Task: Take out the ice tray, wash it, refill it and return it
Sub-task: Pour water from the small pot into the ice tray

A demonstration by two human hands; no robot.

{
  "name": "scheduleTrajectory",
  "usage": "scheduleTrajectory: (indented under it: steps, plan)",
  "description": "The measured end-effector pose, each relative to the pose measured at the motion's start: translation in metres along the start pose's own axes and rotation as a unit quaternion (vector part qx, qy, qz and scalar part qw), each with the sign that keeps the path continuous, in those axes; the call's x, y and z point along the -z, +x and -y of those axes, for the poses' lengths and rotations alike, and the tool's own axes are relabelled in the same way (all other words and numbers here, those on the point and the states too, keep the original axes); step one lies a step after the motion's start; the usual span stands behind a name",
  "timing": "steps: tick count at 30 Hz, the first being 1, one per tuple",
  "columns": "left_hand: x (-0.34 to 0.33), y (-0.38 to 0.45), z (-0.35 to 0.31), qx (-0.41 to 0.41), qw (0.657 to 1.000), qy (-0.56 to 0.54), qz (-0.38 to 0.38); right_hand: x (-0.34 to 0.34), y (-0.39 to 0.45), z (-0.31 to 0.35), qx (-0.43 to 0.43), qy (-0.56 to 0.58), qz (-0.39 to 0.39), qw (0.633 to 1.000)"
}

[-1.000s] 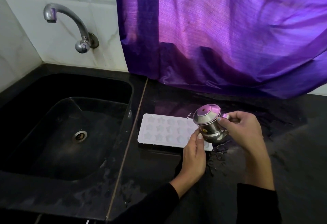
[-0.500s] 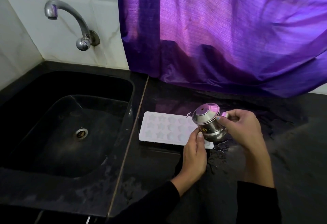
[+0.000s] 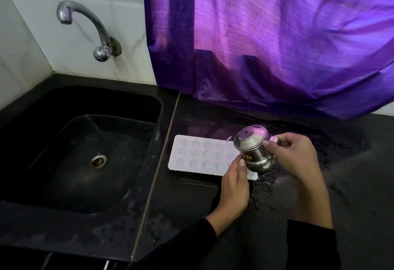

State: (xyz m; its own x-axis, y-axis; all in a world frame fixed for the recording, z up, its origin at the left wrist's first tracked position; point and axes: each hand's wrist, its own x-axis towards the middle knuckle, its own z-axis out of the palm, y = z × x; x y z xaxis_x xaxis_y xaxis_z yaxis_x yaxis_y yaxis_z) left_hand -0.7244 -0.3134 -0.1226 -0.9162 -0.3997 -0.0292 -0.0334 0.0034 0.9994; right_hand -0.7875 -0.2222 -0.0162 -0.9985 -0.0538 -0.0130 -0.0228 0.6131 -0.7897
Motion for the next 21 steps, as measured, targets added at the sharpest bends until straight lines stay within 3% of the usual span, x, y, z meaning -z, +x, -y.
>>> scheduleTrajectory:
  steps: [13, 21]
  plan:
    - [0.008, 0.004, -0.005, 0.014, 0.997, -0.067, -0.018, -0.005, 0.002, 0.002, 0.003, 0.115, 0.018, 0.993]
    - [0.013, 0.007, -0.002, 0.04, 0.995, -0.09, -0.034, -0.018, 0.001, 0.01, 0.028, 0.066, 0.019, 0.997]
